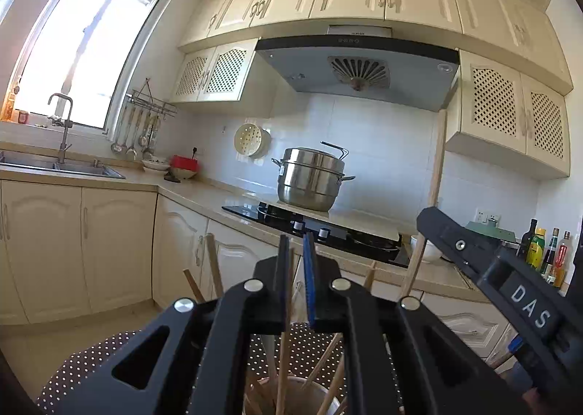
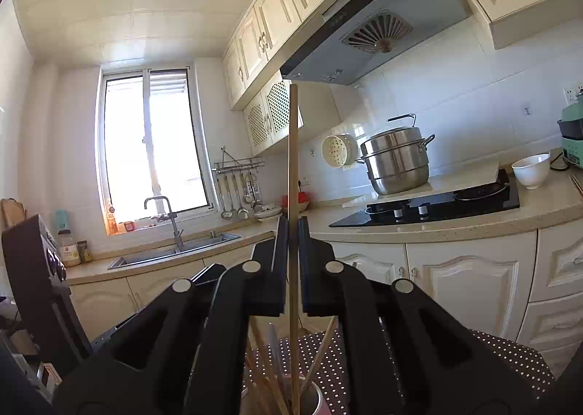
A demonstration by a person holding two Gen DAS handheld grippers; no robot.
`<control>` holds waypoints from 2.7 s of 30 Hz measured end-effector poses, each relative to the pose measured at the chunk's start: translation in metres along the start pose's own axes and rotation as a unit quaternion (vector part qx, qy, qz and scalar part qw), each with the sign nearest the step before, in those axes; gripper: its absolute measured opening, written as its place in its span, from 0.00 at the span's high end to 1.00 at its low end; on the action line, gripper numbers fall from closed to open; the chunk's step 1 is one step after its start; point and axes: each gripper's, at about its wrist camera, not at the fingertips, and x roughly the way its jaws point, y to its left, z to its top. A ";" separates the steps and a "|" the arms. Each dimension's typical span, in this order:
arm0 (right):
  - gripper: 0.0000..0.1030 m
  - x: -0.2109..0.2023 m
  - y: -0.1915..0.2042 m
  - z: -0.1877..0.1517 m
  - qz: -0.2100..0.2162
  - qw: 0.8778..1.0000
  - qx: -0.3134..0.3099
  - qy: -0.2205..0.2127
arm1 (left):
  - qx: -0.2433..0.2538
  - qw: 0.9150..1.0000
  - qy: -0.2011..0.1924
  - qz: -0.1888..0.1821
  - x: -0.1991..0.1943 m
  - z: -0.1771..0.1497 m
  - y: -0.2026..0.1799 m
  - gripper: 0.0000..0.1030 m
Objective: Organize utensils
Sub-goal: 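Lower both chopsticks into the pink cup and open both tools, then move both open tools down toward the spatula and last chopsticks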
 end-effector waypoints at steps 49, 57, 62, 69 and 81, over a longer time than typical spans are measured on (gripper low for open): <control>0.50 -0.081 0.031 0.010 -0.081 0.994 -0.065 0.041 | 0.012 0.996 0.086 0.020 -0.100 0.007 -0.017 0.50; 0.48 -0.106 0.025 -0.004 -0.101 0.989 -0.063 0.086 | 0.012 0.985 0.167 0.034 -0.119 -0.015 -0.011 0.46; 0.48 -0.115 0.016 -0.025 -0.110 0.984 -0.052 0.129 | -0.009 0.966 0.253 0.057 -0.115 -0.045 0.009 0.46; 0.48 -0.111 0.004 -0.061 -0.115 0.971 -0.039 0.207 | -0.050 0.921 0.376 0.089 -0.101 -0.095 0.038 0.46; 0.47 -0.080 -0.009 -0.114 -0.091 0.924 -0.013 0.372 | -0.057 0.874 0.472 0.104 -0.090 -0.155 0.038 0.64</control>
